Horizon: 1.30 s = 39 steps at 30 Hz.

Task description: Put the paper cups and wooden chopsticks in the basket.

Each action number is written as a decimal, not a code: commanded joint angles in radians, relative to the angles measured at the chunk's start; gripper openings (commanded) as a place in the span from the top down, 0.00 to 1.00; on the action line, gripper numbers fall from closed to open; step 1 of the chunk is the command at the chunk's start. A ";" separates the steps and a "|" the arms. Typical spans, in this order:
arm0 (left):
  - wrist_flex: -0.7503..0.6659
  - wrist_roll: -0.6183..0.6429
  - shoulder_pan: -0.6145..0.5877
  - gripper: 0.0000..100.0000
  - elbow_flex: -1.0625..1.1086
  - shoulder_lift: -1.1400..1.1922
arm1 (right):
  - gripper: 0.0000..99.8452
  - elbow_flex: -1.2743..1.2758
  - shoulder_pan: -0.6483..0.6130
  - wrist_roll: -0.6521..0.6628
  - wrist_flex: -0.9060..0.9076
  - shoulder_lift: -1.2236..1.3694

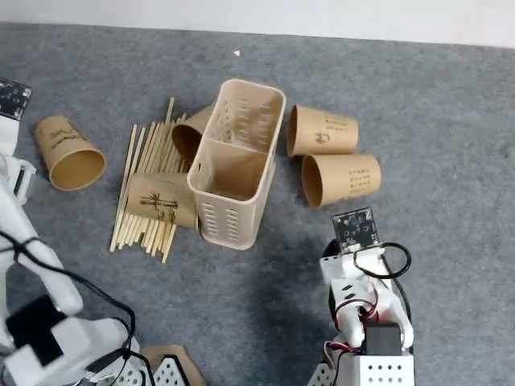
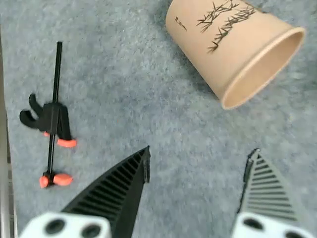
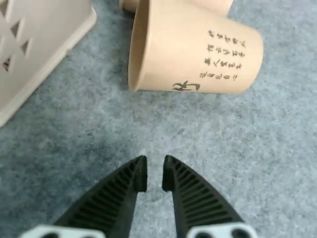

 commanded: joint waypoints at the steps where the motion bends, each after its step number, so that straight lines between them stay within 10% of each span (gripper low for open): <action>1: -0.098 -0.009 0.050 0.68 -0.051 0.074 | 0.92 0.097 -0.012 -0.009 -0.024 -0.013; 20: -0.479 -0.003 0.173 0.70 -0.143 0.401 | 0.92 0.099 -0.044 -0.009 -0.045 -0.013; 29: -0.473 0.041 0.162 0.97 -0.308 0.568 | 0.92 0.099 -0.044 -0.009 -0.047 -0.013; 39: 0.087 0.055 0.220 1.00 -0.610 0.467 | 0.92 0.099 -0.044 -0.009 -0.047 -0.013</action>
